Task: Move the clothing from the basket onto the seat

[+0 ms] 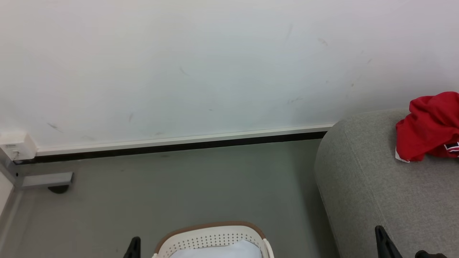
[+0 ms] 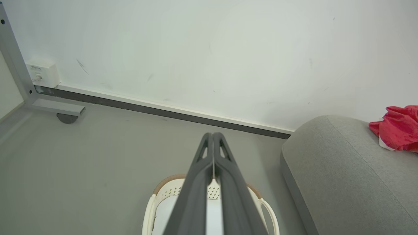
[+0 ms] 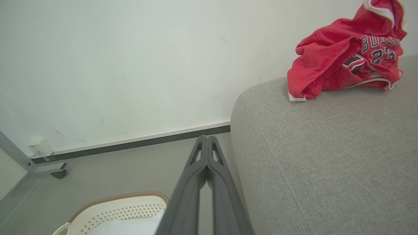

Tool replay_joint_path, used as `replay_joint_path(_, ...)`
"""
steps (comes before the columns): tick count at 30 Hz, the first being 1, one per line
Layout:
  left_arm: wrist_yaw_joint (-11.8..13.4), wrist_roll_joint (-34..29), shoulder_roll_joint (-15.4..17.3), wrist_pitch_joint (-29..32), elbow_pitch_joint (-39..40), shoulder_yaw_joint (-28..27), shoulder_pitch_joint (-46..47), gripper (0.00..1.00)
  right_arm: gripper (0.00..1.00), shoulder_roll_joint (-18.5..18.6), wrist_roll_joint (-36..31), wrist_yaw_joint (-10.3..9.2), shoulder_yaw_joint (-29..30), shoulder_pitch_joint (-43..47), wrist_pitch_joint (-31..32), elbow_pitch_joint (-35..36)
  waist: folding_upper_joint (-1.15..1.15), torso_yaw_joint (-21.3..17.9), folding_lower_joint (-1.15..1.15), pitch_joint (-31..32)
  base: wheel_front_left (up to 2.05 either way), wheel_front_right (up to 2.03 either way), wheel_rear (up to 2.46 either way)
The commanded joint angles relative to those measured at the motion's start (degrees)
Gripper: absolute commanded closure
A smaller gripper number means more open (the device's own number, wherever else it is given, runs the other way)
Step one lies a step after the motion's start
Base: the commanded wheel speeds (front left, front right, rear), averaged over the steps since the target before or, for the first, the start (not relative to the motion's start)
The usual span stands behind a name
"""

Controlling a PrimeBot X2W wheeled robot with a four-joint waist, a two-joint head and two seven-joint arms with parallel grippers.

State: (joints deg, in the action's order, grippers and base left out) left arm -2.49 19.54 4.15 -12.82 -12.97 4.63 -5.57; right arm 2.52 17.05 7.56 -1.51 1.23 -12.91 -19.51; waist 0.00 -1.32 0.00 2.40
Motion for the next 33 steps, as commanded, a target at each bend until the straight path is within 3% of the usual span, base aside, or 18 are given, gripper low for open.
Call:
replay_joint_path(1, -0.18, 2.75, 0.05, 0.52, 0.64, -0.66, 1.68, 1.00, 1.00, 0.25, 2.81, -0.01, 0.46, -1.52, 0.54, 1.20, 0.00, 0.02, 0.00, -0.03, 0.00, 0.00, 0.00)
replay_joint_path(33, -2.16, 30.57, -0.46, 7.90, 0.10, -4.82, 5.84, 1.00, 1.00, 0.36, 31.56, -0.04, 3.46, -4.11, 8.02, 3.10, 0.00, 0.37, 0.00, -0.73, 0.00, 0.00, 0.00)
